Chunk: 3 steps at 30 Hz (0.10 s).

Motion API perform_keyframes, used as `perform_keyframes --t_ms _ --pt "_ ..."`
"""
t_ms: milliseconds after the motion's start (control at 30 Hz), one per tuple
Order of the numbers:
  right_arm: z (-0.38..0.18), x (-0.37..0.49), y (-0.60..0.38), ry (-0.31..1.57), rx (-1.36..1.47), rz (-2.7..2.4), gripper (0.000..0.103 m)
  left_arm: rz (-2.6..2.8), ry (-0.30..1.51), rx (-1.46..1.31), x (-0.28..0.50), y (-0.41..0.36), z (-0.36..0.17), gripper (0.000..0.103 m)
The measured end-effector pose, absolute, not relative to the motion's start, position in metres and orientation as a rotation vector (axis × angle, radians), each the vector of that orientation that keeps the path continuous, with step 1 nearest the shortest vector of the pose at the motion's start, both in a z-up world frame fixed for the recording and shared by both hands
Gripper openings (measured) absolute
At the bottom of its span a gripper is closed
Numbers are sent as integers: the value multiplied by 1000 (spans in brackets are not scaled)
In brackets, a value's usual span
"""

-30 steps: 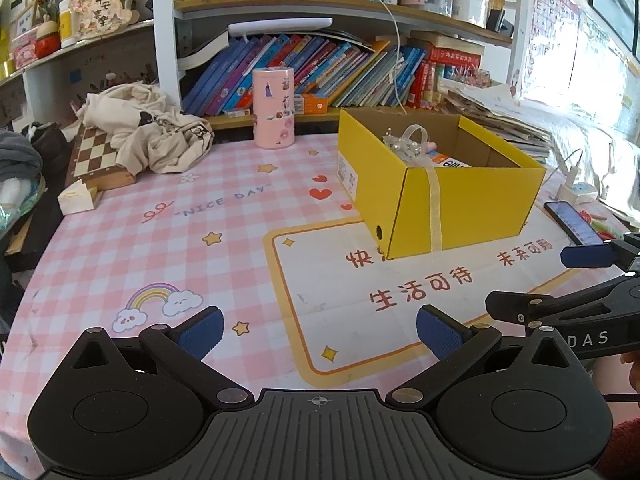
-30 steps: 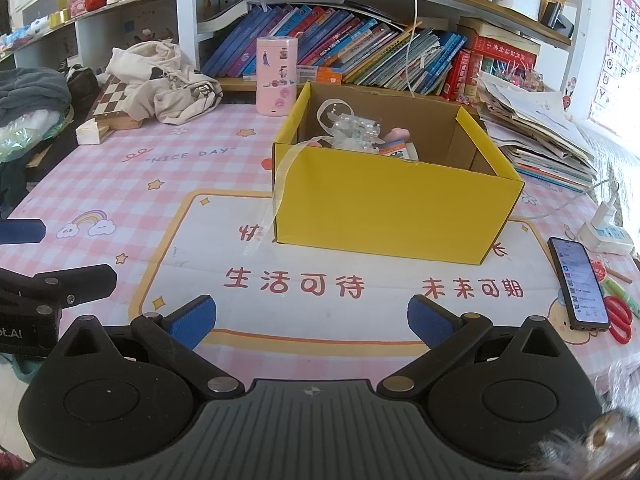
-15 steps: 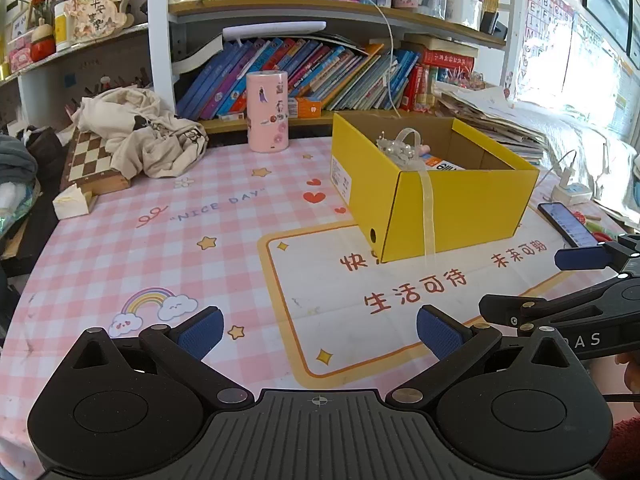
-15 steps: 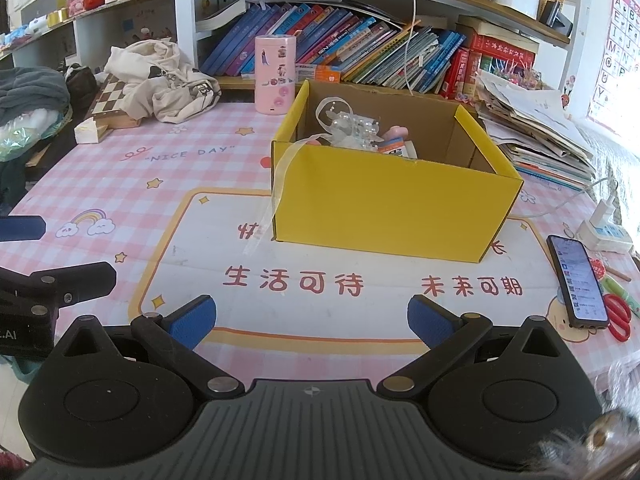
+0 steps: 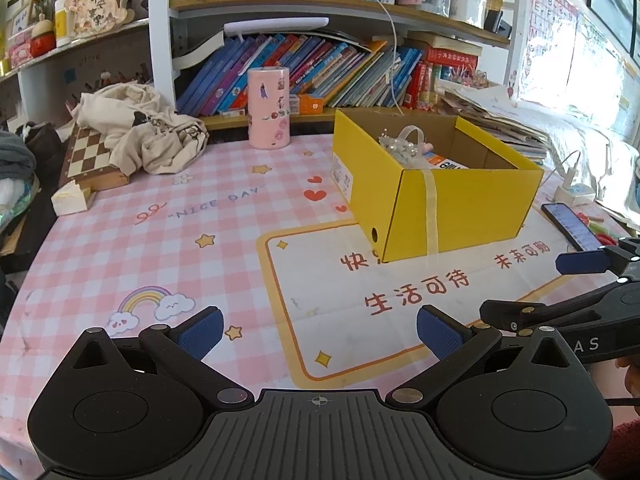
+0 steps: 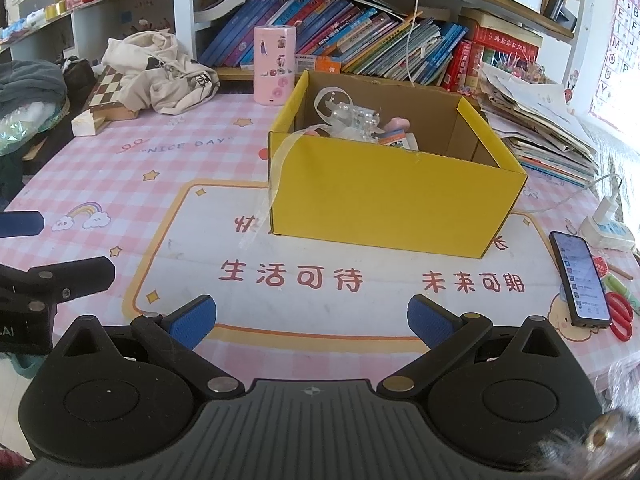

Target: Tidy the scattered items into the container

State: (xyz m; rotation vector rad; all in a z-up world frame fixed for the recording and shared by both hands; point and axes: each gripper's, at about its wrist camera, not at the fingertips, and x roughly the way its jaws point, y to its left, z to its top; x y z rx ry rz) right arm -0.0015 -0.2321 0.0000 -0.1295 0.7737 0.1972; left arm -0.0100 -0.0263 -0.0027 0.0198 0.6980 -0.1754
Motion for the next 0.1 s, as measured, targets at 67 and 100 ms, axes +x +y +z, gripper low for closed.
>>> perform_keyframes --t_ms 67,100 --pt "0 1 -234 780 -135 196 103 -187 704 6 -7 -28 -4 103" --pt "-1 2 -234 784 -138 197 103 -190 706 1 -6 -28 -4 103"
